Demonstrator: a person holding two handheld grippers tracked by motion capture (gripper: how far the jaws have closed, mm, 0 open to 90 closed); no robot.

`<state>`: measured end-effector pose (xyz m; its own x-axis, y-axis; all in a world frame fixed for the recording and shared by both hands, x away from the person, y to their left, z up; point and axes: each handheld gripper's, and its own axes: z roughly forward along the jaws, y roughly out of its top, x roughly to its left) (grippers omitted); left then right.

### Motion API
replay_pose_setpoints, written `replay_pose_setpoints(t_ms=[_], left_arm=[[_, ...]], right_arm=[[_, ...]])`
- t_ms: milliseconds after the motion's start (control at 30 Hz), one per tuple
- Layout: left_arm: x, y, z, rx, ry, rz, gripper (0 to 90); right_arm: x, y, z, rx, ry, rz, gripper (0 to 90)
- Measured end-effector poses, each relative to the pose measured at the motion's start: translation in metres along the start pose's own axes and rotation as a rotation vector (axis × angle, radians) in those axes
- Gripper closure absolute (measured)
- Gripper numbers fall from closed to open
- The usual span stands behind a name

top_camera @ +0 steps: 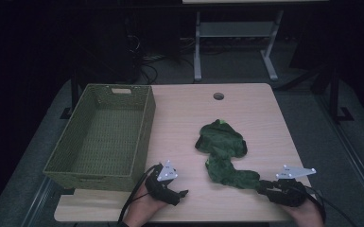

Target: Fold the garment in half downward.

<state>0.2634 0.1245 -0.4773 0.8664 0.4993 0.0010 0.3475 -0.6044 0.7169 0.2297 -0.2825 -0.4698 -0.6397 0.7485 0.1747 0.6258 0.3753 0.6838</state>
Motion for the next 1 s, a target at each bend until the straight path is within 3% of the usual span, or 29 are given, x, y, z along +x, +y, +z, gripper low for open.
replay_pose_setpoints(t_ms=[67, 133, 567, 1000], left_arm=[[0.000, 0.000, 0.000, 0.000, 0.000, 0.000, 12.7], [0.000, 0.000, 0.000, 0.000, 0.000, 0.000, 12.7], [0.000, 0.000, 0.000, 0.000, 0.000, 0.000, 12.7], [0.000, 0.000, 0.000, 0.001, 0.000, 0.000, 12.7]], right_arm=[[0.000, 0.000, 0.001, 0.008, 0.000, -0.008, 80.6], [-0.001, 0.001, 0.000, 0.013, -0.006, -0.017, 82.9], [-0.027, -0.003, -0.032, -0.038, -0.103, -0.007, 83.4], [-0.011, 0.027, -0.040, -0.118, -0.031, -0.117, 83.3]])
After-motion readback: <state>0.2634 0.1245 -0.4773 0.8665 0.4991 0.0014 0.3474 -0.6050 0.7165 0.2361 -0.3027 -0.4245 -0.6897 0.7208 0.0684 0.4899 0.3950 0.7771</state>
